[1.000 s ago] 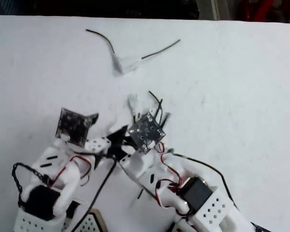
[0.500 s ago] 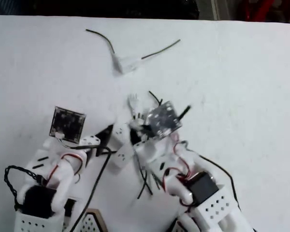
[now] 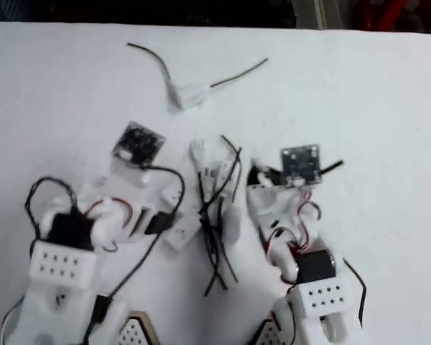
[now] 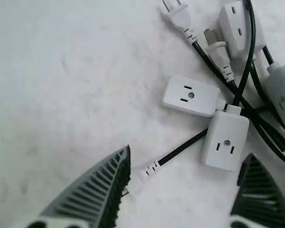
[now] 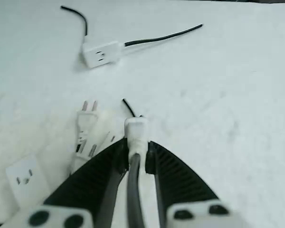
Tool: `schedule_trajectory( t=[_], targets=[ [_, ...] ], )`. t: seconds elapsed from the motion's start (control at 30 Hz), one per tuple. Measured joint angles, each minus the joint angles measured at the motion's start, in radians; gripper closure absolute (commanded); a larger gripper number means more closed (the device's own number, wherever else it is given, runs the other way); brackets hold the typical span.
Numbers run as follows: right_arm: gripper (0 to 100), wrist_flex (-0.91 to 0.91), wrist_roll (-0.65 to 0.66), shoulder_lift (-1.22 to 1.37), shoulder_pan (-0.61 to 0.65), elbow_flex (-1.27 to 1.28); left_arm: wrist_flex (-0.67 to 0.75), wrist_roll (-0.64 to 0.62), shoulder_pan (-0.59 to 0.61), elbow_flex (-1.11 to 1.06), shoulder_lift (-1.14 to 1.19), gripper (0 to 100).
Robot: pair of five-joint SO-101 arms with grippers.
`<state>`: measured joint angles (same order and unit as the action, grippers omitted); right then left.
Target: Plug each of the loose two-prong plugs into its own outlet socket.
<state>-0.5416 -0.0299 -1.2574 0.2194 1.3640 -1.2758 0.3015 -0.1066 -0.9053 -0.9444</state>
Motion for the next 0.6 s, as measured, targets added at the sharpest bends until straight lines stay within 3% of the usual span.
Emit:
schedule_trajectory(
  t=[0.2, 0.6],
  targets=[
    [98.1, 0.031, 0.0, 0.0, -0.11, 0.002, 0.046, -0.02, -0.101, 0.049, 0.166, 65],
    [98.1, 0.107, -0.054, 0.0, -0.308, 0.002, 0.1, -0.238, -0.394, 0.298, 0.582, 65]
  ],
)
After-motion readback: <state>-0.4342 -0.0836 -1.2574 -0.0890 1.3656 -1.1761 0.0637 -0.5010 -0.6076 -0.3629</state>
